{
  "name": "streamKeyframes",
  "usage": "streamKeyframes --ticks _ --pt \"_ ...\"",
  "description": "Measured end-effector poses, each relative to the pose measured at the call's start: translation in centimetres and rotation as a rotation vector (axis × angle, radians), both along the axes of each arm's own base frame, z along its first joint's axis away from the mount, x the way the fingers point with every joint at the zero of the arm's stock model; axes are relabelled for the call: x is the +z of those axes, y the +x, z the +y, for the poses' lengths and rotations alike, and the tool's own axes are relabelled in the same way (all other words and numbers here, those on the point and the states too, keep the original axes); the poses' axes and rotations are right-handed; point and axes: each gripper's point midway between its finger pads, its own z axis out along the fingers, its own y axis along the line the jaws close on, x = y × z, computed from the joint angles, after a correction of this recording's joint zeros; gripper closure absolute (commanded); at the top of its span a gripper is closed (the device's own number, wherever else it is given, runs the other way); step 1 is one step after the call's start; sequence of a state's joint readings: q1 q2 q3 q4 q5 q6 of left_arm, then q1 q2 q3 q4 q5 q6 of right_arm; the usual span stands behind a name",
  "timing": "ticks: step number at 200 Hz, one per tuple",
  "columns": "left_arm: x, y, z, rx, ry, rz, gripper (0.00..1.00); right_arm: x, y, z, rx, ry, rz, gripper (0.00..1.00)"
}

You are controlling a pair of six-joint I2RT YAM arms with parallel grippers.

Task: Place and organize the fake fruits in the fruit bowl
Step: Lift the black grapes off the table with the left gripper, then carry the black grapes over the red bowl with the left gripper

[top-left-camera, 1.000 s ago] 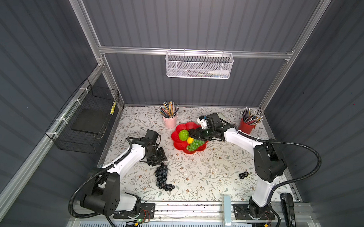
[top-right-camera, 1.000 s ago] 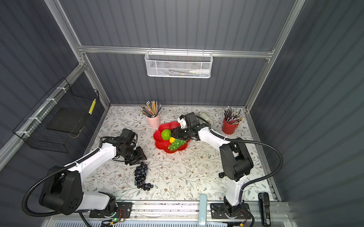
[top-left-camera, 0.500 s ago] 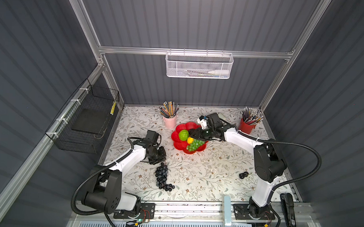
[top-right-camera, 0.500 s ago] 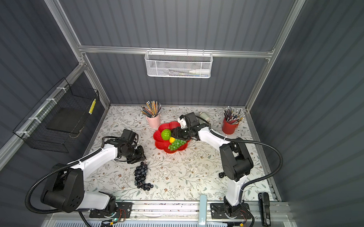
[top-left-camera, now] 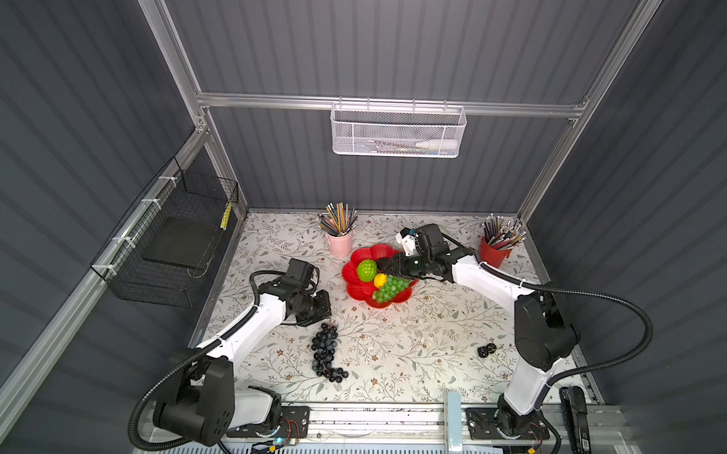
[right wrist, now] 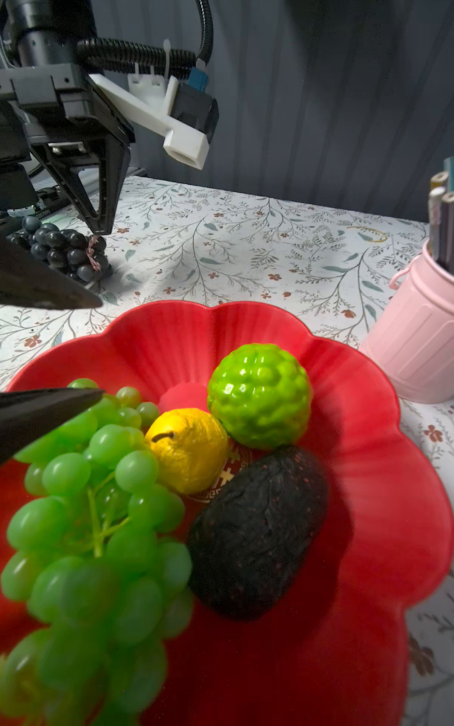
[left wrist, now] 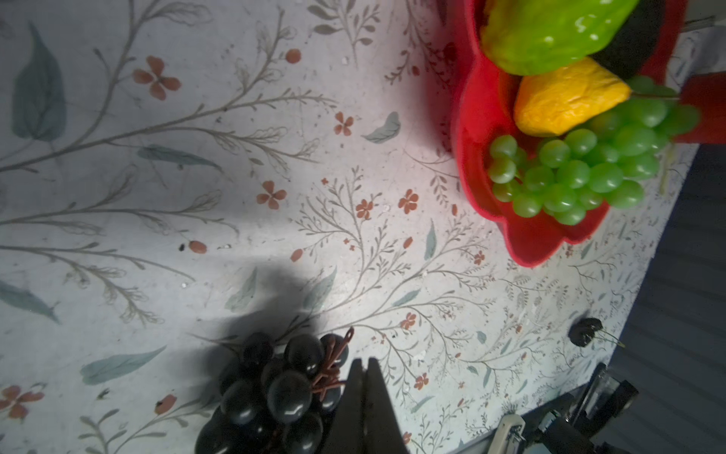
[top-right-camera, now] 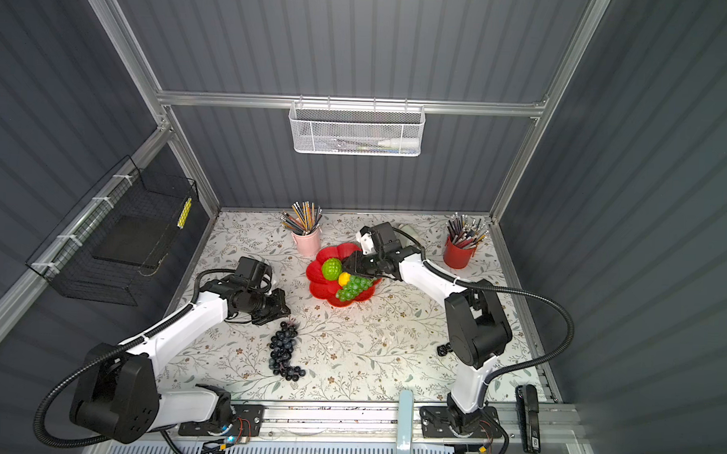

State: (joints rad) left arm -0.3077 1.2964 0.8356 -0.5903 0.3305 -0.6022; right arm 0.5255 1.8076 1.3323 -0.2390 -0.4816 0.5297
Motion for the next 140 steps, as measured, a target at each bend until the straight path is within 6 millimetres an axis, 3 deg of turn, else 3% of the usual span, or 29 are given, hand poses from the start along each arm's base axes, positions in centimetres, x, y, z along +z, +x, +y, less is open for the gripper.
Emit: streamKeyframes --ticks 33,60,108,140 --pt "3.5 0.4 -1.2 -0.05 -0.076 -0.079 1.0 -0.1 -1.2 -0.8 -0.003 -0.006 -0.004 0.65" --pt "7.6 1.3 -1.9 -0.069 -0.121 -0.158 1.0 -0.9 -2.5 -1.9 -0.018 -0.028 0.006 0.65" --pt "14.8 3.3 -3.0 -0.105 -0.166 -0.276 1.0 2.0 -2.0 -2.2 -0.031 -0.006 -0.085 0.64" --pt "18.2 4.9 -3.8 -0.125 -0.185 -0.322 1.0 3.6 -1.4 -2.3 -0.044 0.026 -0.134 0.64"
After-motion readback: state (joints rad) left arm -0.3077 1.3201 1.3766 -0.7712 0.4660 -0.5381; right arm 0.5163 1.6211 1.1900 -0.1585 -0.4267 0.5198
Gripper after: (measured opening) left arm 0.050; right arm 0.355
